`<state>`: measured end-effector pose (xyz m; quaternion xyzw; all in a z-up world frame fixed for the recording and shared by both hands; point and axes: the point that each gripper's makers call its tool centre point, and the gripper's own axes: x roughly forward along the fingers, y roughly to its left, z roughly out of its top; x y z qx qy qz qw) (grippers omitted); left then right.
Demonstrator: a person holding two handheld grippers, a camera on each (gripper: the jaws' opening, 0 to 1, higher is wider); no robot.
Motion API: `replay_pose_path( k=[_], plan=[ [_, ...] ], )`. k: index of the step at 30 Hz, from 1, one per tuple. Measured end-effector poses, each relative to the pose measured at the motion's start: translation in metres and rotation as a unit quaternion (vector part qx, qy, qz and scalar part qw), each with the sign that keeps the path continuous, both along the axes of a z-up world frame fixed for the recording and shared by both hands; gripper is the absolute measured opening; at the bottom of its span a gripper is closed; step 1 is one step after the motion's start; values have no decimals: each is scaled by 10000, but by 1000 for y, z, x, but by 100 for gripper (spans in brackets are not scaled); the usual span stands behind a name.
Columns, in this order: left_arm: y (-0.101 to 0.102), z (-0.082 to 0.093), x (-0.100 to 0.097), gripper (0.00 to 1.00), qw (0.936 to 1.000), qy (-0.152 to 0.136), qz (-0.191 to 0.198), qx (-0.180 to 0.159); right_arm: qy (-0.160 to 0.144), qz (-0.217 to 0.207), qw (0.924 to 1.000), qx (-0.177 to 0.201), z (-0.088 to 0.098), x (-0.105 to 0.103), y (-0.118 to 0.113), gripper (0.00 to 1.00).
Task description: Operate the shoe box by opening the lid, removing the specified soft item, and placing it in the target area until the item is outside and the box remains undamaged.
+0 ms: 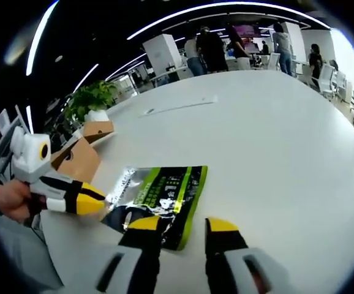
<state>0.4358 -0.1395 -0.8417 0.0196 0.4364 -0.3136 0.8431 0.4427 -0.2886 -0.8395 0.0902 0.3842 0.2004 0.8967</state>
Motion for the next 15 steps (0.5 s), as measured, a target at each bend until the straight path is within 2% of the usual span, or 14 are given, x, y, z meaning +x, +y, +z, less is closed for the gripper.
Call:
replay_pose_path(
  k=[7,9,15],
  plan=[
    [1,9,-7,12,10000,-57,6,-67,-44,-77,9999,66,6,-3,1,24],
    [1,10,-3,13,9999,-79,14,-115,-57,-93,9999,78,7,-3,1,24],
    [0,27,-2,14,9996,-196,-26,-218,-95,-138,9998,109,12,-7,1,24]
  ],
)
